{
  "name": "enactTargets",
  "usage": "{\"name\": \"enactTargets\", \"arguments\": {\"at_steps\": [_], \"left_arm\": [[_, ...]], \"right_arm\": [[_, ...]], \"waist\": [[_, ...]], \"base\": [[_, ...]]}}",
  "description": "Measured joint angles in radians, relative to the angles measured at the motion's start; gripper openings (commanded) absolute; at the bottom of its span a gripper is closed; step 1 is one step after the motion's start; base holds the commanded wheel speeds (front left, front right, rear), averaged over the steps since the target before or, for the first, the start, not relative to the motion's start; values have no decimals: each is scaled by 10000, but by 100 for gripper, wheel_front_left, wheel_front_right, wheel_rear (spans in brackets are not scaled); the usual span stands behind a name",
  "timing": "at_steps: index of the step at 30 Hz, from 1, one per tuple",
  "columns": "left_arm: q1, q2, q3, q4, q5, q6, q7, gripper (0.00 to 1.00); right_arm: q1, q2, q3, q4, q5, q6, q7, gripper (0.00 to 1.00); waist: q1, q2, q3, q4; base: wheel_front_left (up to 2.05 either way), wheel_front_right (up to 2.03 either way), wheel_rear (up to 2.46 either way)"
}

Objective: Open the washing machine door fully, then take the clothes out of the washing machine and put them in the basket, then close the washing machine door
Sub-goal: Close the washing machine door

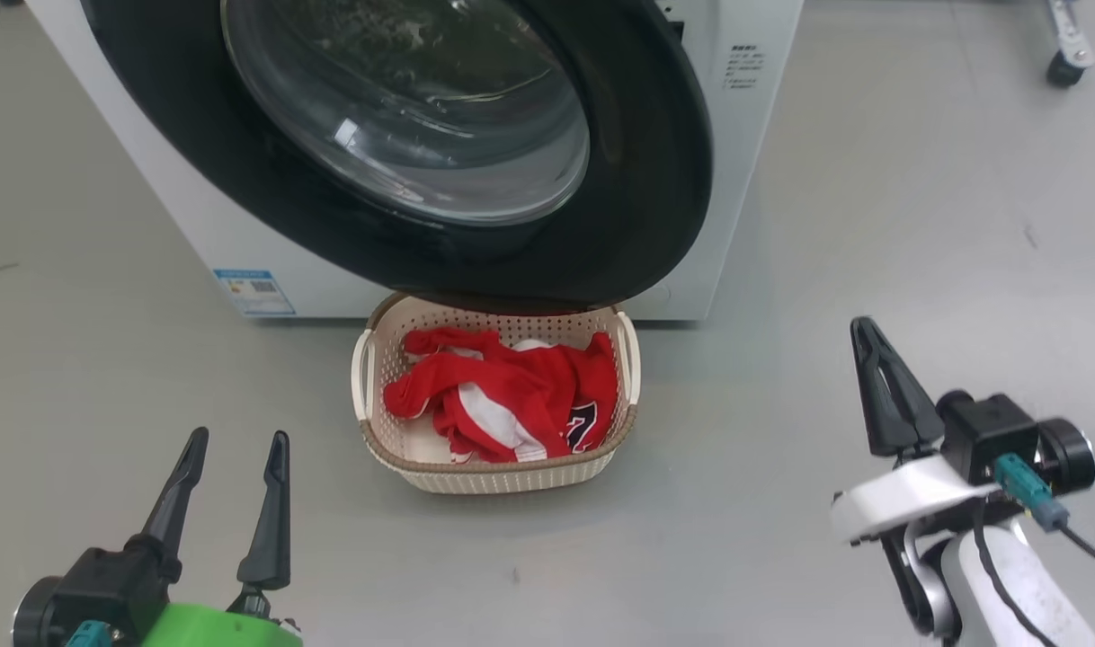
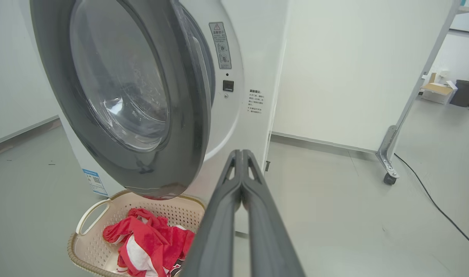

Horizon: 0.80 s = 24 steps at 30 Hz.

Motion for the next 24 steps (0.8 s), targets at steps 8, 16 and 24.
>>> {"name": "enactTargets", "arguments": {"at_steps": [8, 16, 24], "left_arm": [[-565, -50, -42, -29, 29, -123, -100, 100], [-1123, -186, -159, 65, 29, -253, -253, 100], [-1487, -213, -234, 422, 29, -435, -368, 100]], "right_arm": [[-1554, -265, 320, -13, -94, 602, 543, 0], [-3110, -372, 671, 276, -123, 1264, 1014, 0], [-4167, -380, 594, 991, -71, 1482, 1189, 0]], "waist": [[0, 0, 751, 530], [0, 0, 1471, 1119], [0, 0, 1919, 1671]], "base": [[0, 0, 0], [0, 0, 0], [0, 0, 0]]}}
